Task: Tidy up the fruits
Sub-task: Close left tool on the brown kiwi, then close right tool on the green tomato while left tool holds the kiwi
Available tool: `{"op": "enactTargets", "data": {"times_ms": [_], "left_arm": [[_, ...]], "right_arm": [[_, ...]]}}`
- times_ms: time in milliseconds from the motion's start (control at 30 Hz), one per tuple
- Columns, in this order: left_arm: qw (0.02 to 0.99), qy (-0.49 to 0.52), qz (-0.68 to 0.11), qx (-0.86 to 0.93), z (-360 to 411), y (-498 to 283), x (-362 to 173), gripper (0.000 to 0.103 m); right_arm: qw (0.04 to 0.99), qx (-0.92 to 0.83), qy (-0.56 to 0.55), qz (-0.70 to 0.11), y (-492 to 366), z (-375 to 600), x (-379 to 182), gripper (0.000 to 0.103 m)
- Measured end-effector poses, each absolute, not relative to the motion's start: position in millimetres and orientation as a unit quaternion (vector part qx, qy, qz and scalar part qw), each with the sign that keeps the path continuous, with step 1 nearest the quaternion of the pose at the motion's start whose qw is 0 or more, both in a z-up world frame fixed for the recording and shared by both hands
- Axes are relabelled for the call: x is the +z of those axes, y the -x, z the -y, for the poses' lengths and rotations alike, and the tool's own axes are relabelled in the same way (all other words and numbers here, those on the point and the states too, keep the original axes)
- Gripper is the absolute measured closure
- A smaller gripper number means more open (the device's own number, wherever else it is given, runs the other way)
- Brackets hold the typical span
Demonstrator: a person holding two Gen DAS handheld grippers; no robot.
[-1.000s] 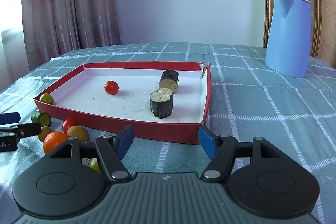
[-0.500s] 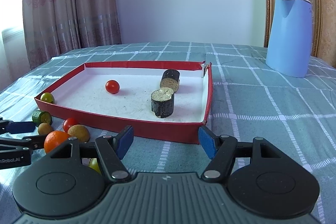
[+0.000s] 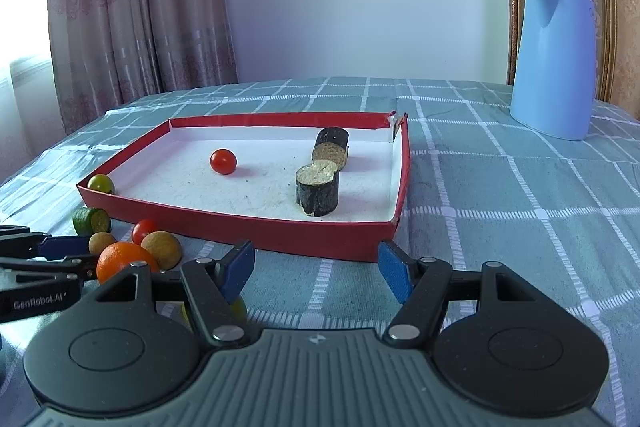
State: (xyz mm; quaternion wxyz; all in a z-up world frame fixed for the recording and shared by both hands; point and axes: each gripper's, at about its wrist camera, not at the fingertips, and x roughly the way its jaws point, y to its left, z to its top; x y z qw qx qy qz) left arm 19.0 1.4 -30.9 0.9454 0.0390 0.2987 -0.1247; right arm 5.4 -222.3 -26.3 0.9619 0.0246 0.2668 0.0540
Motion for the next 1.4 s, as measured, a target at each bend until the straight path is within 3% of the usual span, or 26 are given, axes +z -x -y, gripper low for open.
{"op": "enactTargets", "data": {"times_ms": [233, 400, 1067, 1400], "left_arm": [[0.945, -0.038, -0.3, -0.127, -0.3, -23.6, -30.8, 0.069], [0.946, -0.031, -0.298, -0.122, -4.6, -20.6, -31.2, 0.078], [0.947, -0.028, -0.296, -0.124, -6.5, -18.8, -31.8, 0.078], [0.947, -0.025, -0.295, -0.124, -7.1, -19.0, -31.9, 0.078]], "right_arm": [[0.962, 0.054, -0.025, -0.267, -5.4, 222.4, -26.6, 0.035], [0.962, 0.058, -0.022, -0.267, -4.2, 220.7, -26.4, 0.035], [0.96, 0.115, 0.04, -0.254, 30.5, 184.9, -20.8, 0.036], [0.95, 0.125, 0.038, -0.283, 11.9, 177.8, -29.3, 0.057]]}}
